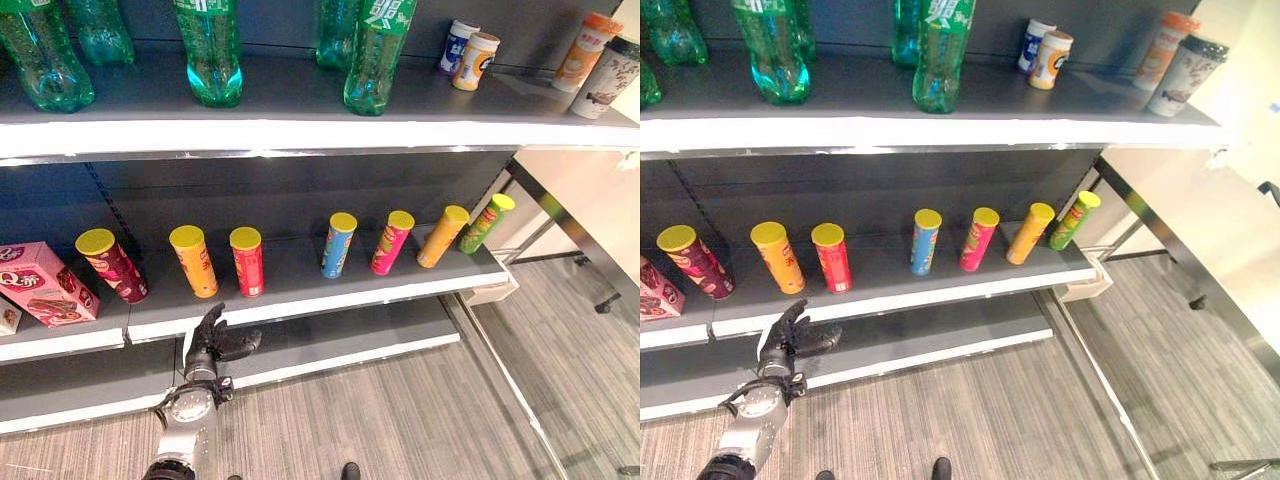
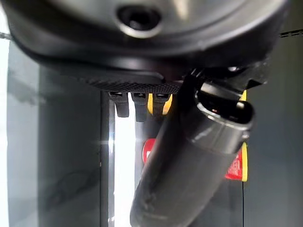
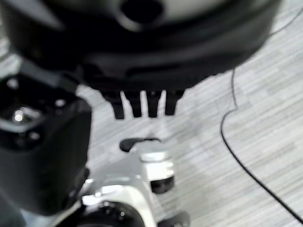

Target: Put the goods on the table back onto the shelves and tidy them up.

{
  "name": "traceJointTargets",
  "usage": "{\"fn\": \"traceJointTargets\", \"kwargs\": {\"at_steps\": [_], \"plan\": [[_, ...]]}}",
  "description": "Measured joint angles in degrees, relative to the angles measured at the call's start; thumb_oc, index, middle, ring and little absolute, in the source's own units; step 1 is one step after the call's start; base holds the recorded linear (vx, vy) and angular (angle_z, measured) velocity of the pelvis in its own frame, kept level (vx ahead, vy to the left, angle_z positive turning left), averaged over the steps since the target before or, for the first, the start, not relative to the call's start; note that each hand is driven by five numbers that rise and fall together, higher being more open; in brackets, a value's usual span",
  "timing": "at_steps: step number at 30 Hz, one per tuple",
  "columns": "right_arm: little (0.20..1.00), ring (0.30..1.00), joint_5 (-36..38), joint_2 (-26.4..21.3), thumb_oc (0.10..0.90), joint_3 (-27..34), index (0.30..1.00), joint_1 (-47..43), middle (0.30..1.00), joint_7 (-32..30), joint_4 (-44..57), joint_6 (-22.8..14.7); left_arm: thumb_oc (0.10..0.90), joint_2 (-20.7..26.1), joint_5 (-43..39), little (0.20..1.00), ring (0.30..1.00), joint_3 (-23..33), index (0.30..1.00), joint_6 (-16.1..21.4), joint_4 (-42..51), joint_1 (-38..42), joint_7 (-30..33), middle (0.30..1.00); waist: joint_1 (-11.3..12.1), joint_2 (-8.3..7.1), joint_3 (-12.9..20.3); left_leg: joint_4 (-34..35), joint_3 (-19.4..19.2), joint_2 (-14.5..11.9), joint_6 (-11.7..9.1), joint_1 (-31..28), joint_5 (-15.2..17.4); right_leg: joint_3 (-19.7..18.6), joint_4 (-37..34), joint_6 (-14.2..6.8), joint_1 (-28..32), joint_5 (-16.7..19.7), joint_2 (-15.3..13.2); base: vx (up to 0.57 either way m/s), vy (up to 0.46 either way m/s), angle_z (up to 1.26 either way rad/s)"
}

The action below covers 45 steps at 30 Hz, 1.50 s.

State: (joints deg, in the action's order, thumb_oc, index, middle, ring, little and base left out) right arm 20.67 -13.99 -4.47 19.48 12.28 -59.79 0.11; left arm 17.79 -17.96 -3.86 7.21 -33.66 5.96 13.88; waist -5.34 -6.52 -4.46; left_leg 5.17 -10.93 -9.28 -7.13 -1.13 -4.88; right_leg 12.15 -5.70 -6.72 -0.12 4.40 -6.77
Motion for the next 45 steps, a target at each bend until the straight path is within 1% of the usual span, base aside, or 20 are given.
{"fn": "traceJointTargets", "kwargs": {"at_steps": [1, 3, 6, 8, 11, 14, 17, 19, 23, 25, 29, 32, 33, 35, 37, 41, 45], "plan": [[0.9, 0.9, 0.03, -0.05, 0.8, -0.17, 0.9, 0.04, 0.9, -0.02, 0.28, -0.08, 0.8, 0.36, 0.01, 0.9, 0.9, 0.0, 0.9, 0.03, -0.69, 0.69, 0.68, 0.9, -0.42, -0.04, -0.09, 0.02, -0.22, -0.03, -0.02, 0.04, 0.04, -0.14, 0.0, 0.0, -0.19, 0.0, 0.01, 0.05, -0.039, -0.06], [0.9, 0.9, 0.2, -0.11, 0.8, -1.19, 0.9, 0.02, 0.9, -0.13, 0.73, -0.17, 0.8, 0.57, 0.01, 0.9, 0.9, 0.06, 0.9, 0.09, -2.24, 2.11, 1.93, 0.9, -0.42, -0.14, -0.15, -0.01, -0.71, -0.15, -0.07, 0.26, 0.08, -0.68, 0.0, 0.17, -0.55, 0.15, 0.14, 0.03, -0.034, -0.14], [0.9, 0.9, 0.24, -0.09, 0.8, -2.08, 0.9, 0.02, 0.9, -0.13, 0.64, -0.15, 0.8, 0.93, 0.06, 0.9, 0.9, -0.44, 0.9, 0.08, -2.31, 2.17, 2.11, 0.9, -0.46, -0.52, -0.37, -0.03, -1.05, -0.45, -0.11, 0.22, 0.09, -1.17, 0.01, 0.78, -0.79, 0.59, 0.52, 0.01, -0.02, -0.1], [0.9, 0.9, 0.52, -0.13, 0.8, -2.39, 0.9, 0.01, 0.9, -0.15, 0.88, -0.26, 0.8, 1.16, 0.06, 0.9, 0.9, -0.56, 0.9, 0.11, -4.2, 3.1, 2.11, 0.9, -0.54, -0.82, -0.53, -0.04, -1.09, -0.66, -0.13, 0.25, 0.1, -1.19, 0.0, 0.77, -0.87, 0.58, 0.74, 0.0, 0.0, 0.0], [0.9, 0.9, 0.68, -0.15, 0.8, -2.5, 0.9, -0.12, 0.9, -0.16, 2.15, -0.57, 0.8, 2.53, 0.1, 0.9, 0.9, -0.63, 0.9, 0.11, -7.08, 4.59, 2.23, 0.9, -1.28, -1.01, -0.74, -0.03, -1.28, -0.72, -0.19, 0.48, 0.14, -1.34, 0.0, 0.75, -1.21, 0.55, 0.77, 0.0, -0.012, -0.02], [0.9, 0.9, 0.82, -0.16, 0.8, -2.85, 0.9, -0.28, 0.9, -0.17, 2.22, -0.83, 0.8, 3.5, 0.11, 0.9, 0.9, -0.61, 0.9, 0.1, -8.64, 5.74, 2.57, 0.9, -1.78, -1.25, -0.9, -0.03, -1.37, -0.71, -0.2, 0.64, 0.15, -1.41, -0.01, 0.54, -1.57, 0.4, 0.76, 0.0, -0.01, -0.01], [0.9, 0.9, 0.93, -0.17, 0.8, -3.38, 0.9, -0.35, 0.9, -0.18, 2.28, -1.09, 0.8, 4.19, 0.15, 0.9, 0.9, -0.63, 0.9, 0.12, -8.79, 6.93, 3.17, 0.9, -1.77, -1.56, -1.08, -0.03, -1.45, -0.75, -0.26, 1.08, 0.11, -1.51, 0.0, 0.55, -2.07, 0.41, 0.8, 0.0, 0.0, 0.0], [0.9, 0.9, 1.19, -0.17, 0.8, -3.99, 0.9, -0.37, 0.9, -0.18, 2.26, -1.19, 0.8, 5.03, 0.16, 0.9, 0.9, -0.65, 0.9, 0.15, -8.8, 8.61, 3.63, 0.9, -1.95, -2.0, -1.19, -0.04, -1.49, -0.77, -0.31, 1.63, 0.06, -1.55, 0.0, 0.99, -2.53, 0.74, 0.85, 0.0, 0.0, 0.0], [0.9, 0.9, 1.31, -0.17, 0.8, -4.52, 0.9, -0.71, 0.9, -0.17, 2.28, -1.26, 0.8, 6.25, 0.15, 0.9, 0.9, -0.74, 0.9, 0.17, -9.14, 10.74, 4.28, 0.9, -2.5, -2.74, -1.63, -0.05, -1.61, -0.82, -0.31, 1.83, 0.07, -1.65, 0.01, 1.0, -2.91, 0.76, 0.94, 0.0, 0.0, 0.0], [0.9, 0.9, 1.78, -0.19, 0.8, -5.13, 0.9, -1.0, 0.9, -0.17, 2.28, -1.31, 0.8, 7.72, 0.16, 0.9, 0.9, -2.39, 0.9, 0.18, -9.26, 12.31, 4.32, 0.9, -2.5, -3.15, -1.77, -0.05, -1.81, -0.85, -0.32, 2.28, 0.06, -1.78, 0.01, 1.03, -3.41, 0.8, 0.95, -0.02, -0.011, -0.04], [0.9, 0.9, 2.16, -0.19, 0.8, -5.32, 0.9, -1.34, 0.9, -0.16, 2.3, -1.58, 0.8, 8.66, 0.93, 0.9, 0.9, -2.96, 0.9, 0.26, -10.4, 14.55, 4.32, 0.9, -2.88, -3.31, -1.98, -0.04, -2.0, -0.87, -0.32, 2.92, 0.07, -2.03, 0.01, 1.05, -4.27, 0.82, 0.98, -0.01, -0.003, -0.03], [0.9, 0.9, 3.76, -0.27, 0.8, -6.87, 0.9, -1.21, 0.9, -1.46, 6.41, -2.14, 0.8, 7.94, 2.37, 0.9, 0.9, -2.85, 0.9, 1.27, -10.78, 14.88, 4.93, 0.9, -3.08, -2.95, -2.93, -0.04, -2.13, -0.85, -0.36, 3.61, 0.03, -2.26, 0.02, 1.07, -4.96, 1.13, 0.98, -0.01, -0.002, -0.05], [0.9, 0.9, 4.68, 0.08, 0.8, -7.31, 0.9, -1.45, 0.9, -1.3, 6.33, -3.25, 0.8, 8.1, 2.35, 0.9, 0.9, -3.28, 0.9, 1.29, -11.79, 15.42, 4.86, 0.9, -3.49, -3.11, -3.54, -0.06, -2.38, -0.9, -0.39, 3.64, 0.01, -2.58, 0.02, 1.25, -5.27, 1.29, 1.12, -0.01, -0.002, -0.1], [0.9, 0.9, 4.74, 0.07, 0.8, -7.35, 0.9, -1.51, 0.9, -1.31, 6.12, -3.42, 0.8, 9.16, 2.36, 0.9, 0.9, -4.38, 0.9, 1.18, -14.08, 16.65, 4.93, 0.9, -3.64, -3.27, -3.71, -0.06, -2.71, -1.03, -0.41, 3.81, 0.0, -2.91, 0.39, 1.36, -5.64, 1.41, 1.29, 0.0, -0.004, -0.1], [0.9, 0.9, 4.62, 0.07, 0.8, -7.39, 0.9, -1.46, 0.9, -1.38, 6.05, -3.35, 0.8, 10.9, 2.41, 0.9, 0.9, -4.9, 0.9, 1.17, -14.38, 18.4, 5.22, 0.9, -3.95, -3.7, -4.64, -0.06, -2.7, -1.25, -0.53, 3.92, -0.08, -2.87, 0.4, 1.37, -5.69, 1.42, 1.45, 0.0, 0.0, 0.0], [0.9, 0.9, 4.36, 0.1, 0.8, -7.52, 0.9, -1.49, 0.9, -1.42, 6.14, -3.49, 0.8, 11.43, 2.48, 0.9, 0.9, -4.92, 0.9, 1.18, -14.49, 20.17, 5.57, 0.9, -4.87, -3.99, -5.04, -0.06, -2.69, -1.26, -0.56, 4.04, -0.09, -2.86, 0.39, 1.37, -5.79, 1.42, 1.45, 0.0, 0.0, 0.0], [0.9, 0.9, 4.36, 0.11, 0.8, -7.56, 0.9, -1.51, 0.9, -1.44, 6.13, -3.51, 0.8, 11.3, 2.56, 0.9, 0.9, -5.14, 0.9, 1.18, -14.59, 20.28, 5.55, 0.9, -5.09, -3.99, -5.04, -0.06, -2.74, -1.36, -0.57, 4.04, -0.1, -2.91, 0.39, 1.37, -5.85, 1.42, 1.56, 0.0, 0.0, 0.0]]}}
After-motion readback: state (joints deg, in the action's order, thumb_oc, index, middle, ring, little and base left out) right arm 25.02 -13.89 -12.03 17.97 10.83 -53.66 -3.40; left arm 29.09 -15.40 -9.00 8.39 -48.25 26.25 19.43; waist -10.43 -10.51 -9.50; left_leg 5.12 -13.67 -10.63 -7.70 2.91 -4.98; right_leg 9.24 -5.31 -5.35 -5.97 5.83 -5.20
